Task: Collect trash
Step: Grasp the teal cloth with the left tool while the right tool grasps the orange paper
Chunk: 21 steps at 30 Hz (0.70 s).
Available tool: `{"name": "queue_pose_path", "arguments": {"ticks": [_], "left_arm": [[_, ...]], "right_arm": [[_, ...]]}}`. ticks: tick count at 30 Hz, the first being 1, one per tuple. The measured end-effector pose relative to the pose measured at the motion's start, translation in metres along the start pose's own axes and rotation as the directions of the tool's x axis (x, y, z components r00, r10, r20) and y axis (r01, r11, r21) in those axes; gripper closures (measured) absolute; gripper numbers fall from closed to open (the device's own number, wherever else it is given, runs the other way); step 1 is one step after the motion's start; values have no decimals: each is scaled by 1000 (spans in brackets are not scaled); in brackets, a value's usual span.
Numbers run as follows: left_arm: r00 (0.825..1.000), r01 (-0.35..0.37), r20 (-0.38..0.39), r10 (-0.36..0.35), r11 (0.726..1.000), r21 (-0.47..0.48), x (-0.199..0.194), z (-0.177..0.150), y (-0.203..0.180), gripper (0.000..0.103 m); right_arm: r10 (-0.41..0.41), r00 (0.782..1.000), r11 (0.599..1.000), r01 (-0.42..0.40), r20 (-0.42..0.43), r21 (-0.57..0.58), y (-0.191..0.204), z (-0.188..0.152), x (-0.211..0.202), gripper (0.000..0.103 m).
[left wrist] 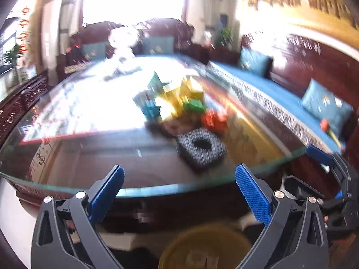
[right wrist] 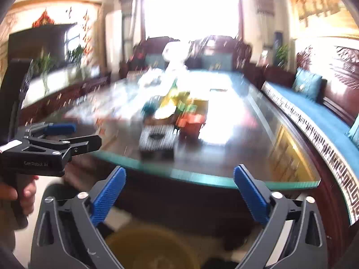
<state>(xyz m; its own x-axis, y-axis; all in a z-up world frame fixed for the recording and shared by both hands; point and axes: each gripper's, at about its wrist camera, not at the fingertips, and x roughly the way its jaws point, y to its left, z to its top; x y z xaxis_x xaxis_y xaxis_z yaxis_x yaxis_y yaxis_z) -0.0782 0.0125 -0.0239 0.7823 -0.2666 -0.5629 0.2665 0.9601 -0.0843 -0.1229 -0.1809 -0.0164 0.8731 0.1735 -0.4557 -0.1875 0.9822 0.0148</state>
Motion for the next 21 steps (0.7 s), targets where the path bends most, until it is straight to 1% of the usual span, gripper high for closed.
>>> {"name": "queue_pose_path", "arguments": {"ticks": [3, 6, 10, 13, 15, 17, 19, 21], "left_arm": [[997, -42, 57, 43, 999, -21, 4, 16, -1, 4], [993, -80, 86, 82, 996, -26, 13, 31, -4, 4], [991, -108, 69, 111, 993, -45, 32, 40, 3, 4], [989, -124, 77, 128, 991, -52, 46, 46, 13, 4], [988, -140, 61, 143, 989, -49, 62, 53, 20, 4], [991, -129, 11, 130, 991, -47, 86, 63, 30, 4], [991, -129, -33, 127, 990, -57, 108, 71, 40, 4], [989, -138, -54, 135, 988, -62, 126, 77, 48, 4]], "right_arm": [[-20, 999, 1000, 19, 44, 13, -5, 17, 10, 8], [-5, 998, 1000, 4, 65, 12, -7, 26, 27, 8], [-10, 997, 1000, 9, 73, 16, -9, 32, 39, 8], [-29, 995, 999, 27, 95, 21, -13, 37, 52, 8], [-43, 995, 999, 40, 88, 28, -16, 41, 65, 8], [-47, 997, 999, 45, 61, 30, -19, 44, 79, 8], [-60, 998, 998, 59, 34, 34, -22, 46, 92, 8], [-73, 997, 997, 72, 22, 38, -26, 49, 103, 8]]}}
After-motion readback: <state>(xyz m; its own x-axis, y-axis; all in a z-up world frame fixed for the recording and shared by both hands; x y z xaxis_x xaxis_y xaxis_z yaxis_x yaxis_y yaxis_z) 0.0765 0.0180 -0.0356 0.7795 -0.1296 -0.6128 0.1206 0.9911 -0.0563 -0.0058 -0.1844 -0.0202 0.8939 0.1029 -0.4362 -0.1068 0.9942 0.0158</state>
